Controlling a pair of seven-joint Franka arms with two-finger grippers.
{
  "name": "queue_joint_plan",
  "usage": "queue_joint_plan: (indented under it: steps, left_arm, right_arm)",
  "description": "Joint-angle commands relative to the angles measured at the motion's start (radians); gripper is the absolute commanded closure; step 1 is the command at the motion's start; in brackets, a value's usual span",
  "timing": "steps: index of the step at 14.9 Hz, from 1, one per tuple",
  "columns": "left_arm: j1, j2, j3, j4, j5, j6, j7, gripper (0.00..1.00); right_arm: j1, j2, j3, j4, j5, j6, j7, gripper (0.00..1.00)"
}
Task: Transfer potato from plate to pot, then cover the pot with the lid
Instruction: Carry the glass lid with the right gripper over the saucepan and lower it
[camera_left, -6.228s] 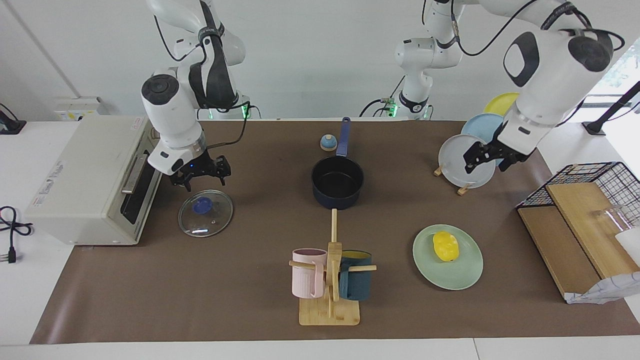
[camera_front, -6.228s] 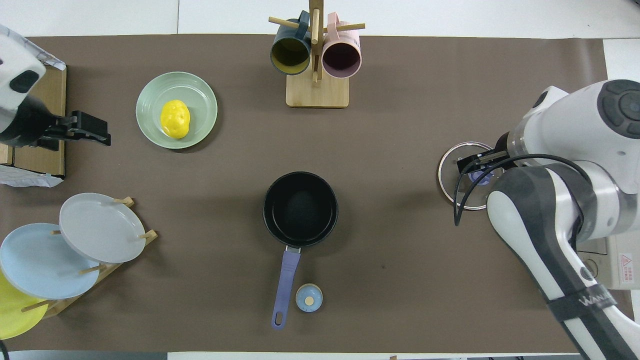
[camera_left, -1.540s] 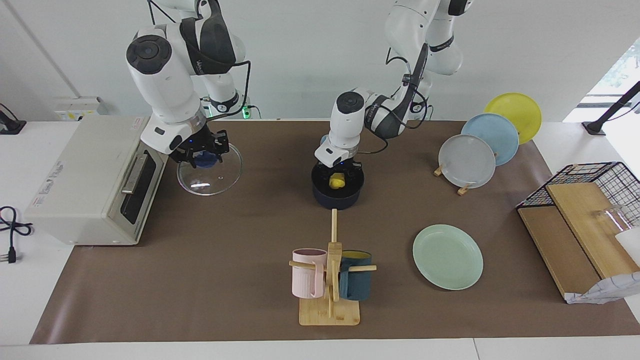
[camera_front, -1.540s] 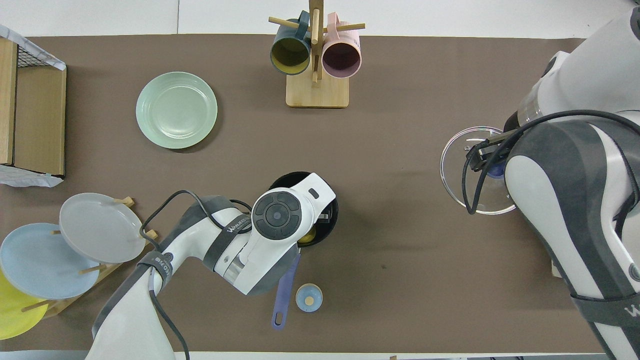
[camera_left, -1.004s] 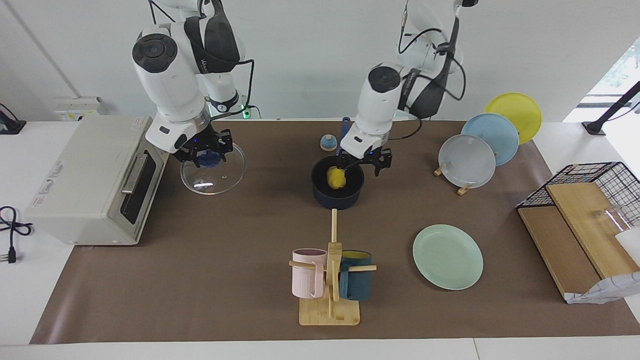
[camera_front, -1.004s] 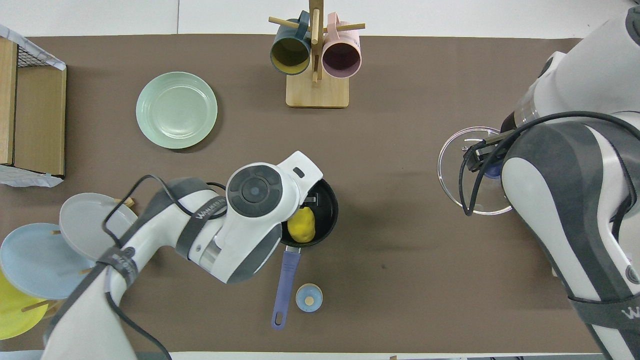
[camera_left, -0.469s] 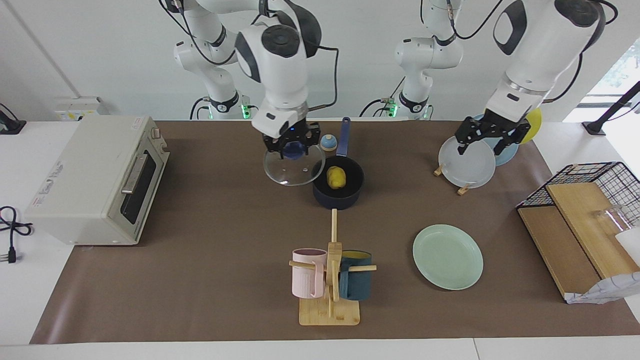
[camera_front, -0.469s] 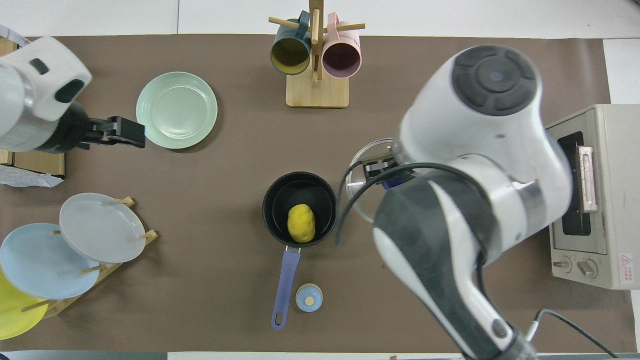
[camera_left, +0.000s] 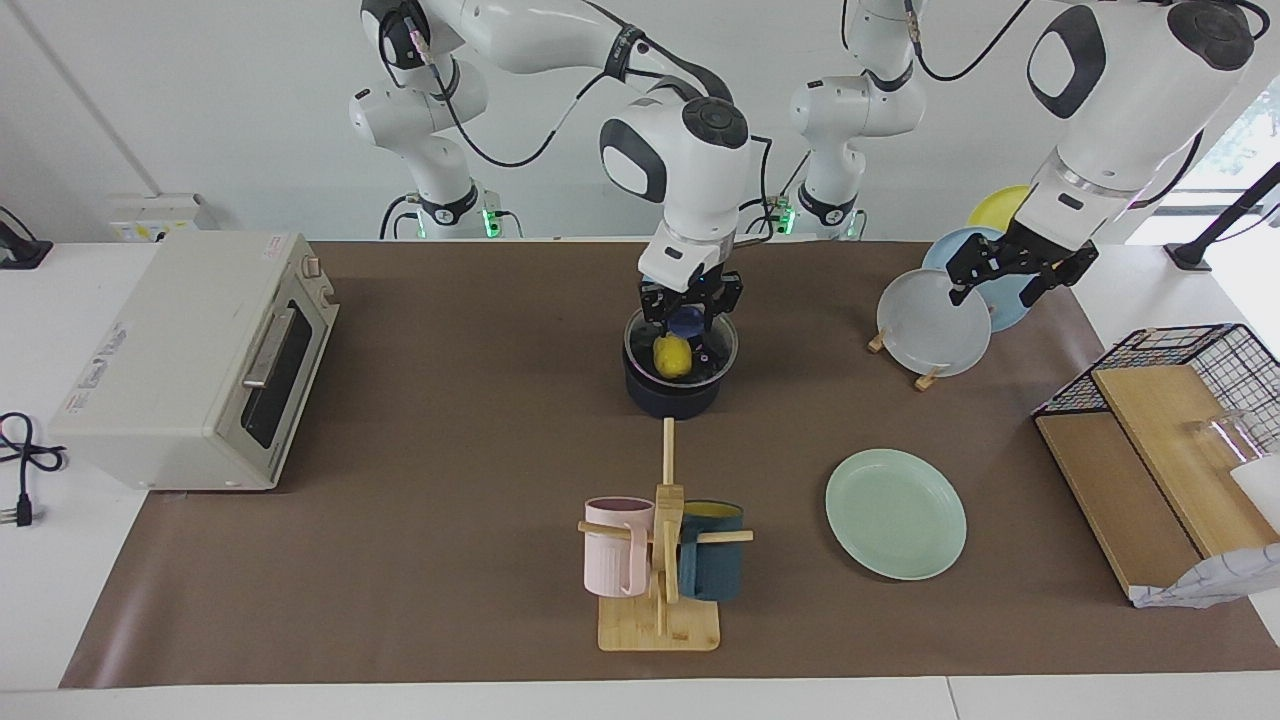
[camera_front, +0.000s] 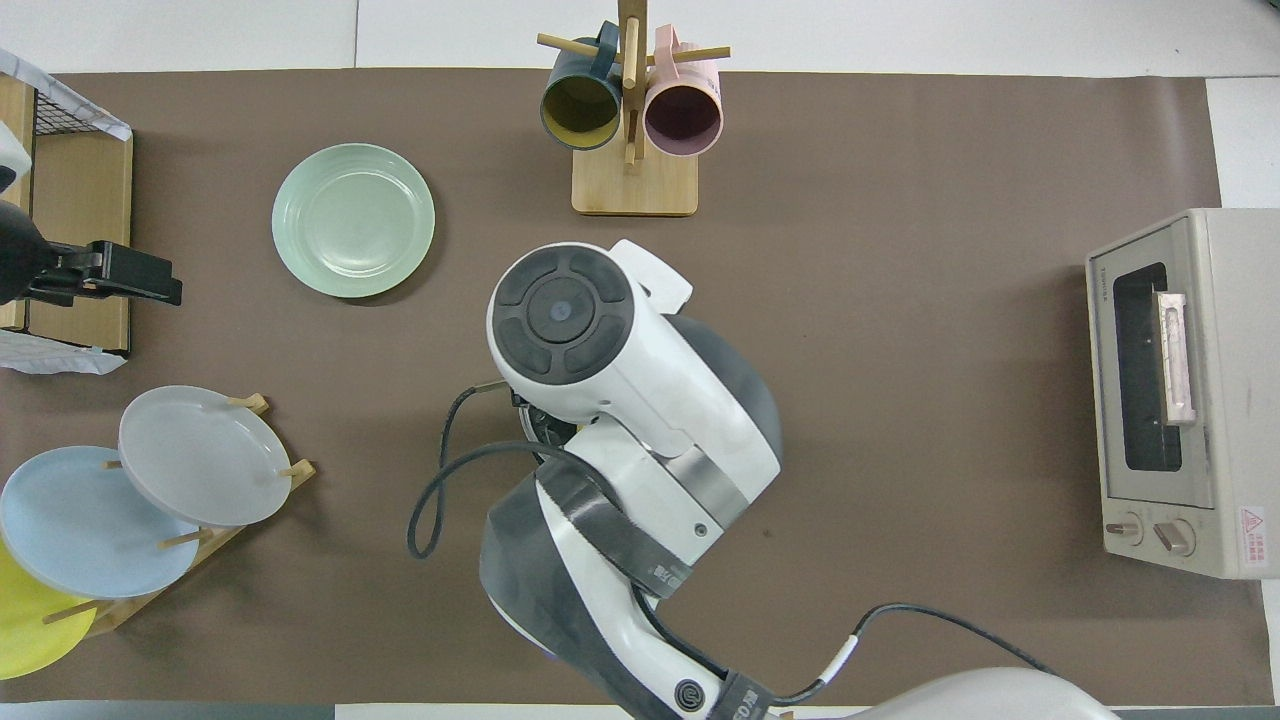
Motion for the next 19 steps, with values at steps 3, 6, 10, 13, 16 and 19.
queue_joint_plan:
  steps: [3, 6, 10, 13, 16, 19]
  left_arm:
    - [-0.017, -0.051, 0.016, -0.009, 0.004, -0.073, -0.005, 0.0]
    - [-0.015, -0.07, 0.016, -0.043, 0.006, -0.064, -0.002, 0.0]
    - [-0.003, -0.058, 0.016, -0.031, 0.012, 0.004, 0.015, 0.0]
    - [-0.009, -0.059, 0.025, -0.029, 0.024, -0.037, 0.015, 0.0]
    - [-0.012, -0.062, 0.039, -0.028, 0.024, -0.082, 0.015, 0.0]
    - [-0.015, -0.062, 0.039, -0.028, 0.024, -0.084, 0.006, 0.0]
  right_arm:
    - [-0.004, -0.001, 0.002, -0.074, -0.017, 0.068, 0.011, 1.0]
    - [-0.006, -0.008, 0.002, -0.094, -0.015, 0.068, 0.011, 1.0]
    - [-0.006, -0.014, 0.002, -0.111, -0.01, 0.068, 0.012, 1.0]
    - [-0.006, -0.015, 0.004, -0.118, -0.01, 0.073, 0.038, 1.0]
    - [-0.004, -0.021, 0.004, -0.138, -0.003, 0.097, 0.055, 1.0]
    - [-0.004, -0.024, 0.004, -0.14, -0.001, 0.094, 0.077, 1.0]
